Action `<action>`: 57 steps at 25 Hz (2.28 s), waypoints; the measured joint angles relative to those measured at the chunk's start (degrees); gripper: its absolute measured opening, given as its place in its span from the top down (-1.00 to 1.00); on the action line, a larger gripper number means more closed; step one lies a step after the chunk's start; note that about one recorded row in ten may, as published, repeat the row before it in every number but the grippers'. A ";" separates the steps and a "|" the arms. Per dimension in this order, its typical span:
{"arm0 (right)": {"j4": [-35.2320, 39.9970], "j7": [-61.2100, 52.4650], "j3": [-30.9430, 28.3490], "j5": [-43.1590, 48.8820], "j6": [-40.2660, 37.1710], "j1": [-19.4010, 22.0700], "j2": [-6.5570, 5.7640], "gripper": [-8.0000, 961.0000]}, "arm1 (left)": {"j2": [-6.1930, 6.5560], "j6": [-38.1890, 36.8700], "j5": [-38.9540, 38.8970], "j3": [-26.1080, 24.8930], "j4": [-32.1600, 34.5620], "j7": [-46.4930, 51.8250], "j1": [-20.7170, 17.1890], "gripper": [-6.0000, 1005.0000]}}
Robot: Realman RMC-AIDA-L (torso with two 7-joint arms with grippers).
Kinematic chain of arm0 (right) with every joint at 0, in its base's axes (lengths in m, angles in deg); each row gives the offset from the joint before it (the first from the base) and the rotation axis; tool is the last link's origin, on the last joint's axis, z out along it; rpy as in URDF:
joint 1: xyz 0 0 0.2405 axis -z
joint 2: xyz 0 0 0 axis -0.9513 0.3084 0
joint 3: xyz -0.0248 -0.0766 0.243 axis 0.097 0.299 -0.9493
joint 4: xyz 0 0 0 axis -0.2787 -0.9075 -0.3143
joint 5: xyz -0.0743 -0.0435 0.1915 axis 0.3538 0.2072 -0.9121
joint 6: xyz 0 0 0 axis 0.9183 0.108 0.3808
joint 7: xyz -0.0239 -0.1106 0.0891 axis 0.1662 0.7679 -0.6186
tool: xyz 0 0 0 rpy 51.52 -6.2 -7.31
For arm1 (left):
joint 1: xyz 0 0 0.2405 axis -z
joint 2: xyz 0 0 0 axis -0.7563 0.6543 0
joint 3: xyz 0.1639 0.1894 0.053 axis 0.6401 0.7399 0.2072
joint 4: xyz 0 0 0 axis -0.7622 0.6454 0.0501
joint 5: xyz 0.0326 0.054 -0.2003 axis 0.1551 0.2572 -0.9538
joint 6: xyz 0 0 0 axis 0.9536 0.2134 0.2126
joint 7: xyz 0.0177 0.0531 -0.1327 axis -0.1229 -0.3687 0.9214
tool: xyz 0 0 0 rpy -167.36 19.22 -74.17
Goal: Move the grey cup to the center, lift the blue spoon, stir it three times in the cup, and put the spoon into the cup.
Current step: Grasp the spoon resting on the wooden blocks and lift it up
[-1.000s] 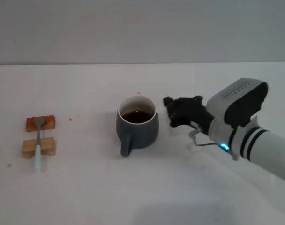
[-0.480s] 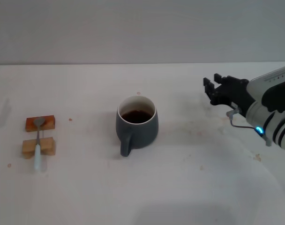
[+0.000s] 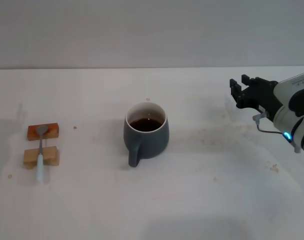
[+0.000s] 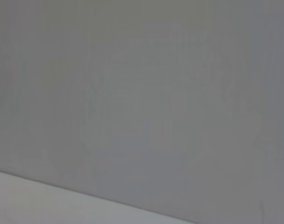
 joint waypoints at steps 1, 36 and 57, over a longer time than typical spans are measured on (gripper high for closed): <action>0.00 0.00 0.00 0.00 0.00 0.00 0.00 0.36 | 0.00 0.00 0.00 0.00 0.00 0.00 0.00 -0.37; 0.06 0.08 -1.68 0.05 2.75 -1.99 -2.11 0.36 | 6.60 -52.60 117.71 7.93 29.02 139.83 12.66 -0.35; -0.14 0.08 -3.09 -0.02 3.60 -2.66 -1.84 0.36 | 4.56 -20.14 130.93 16.62 -3.13 143.83 -6.78 -0.35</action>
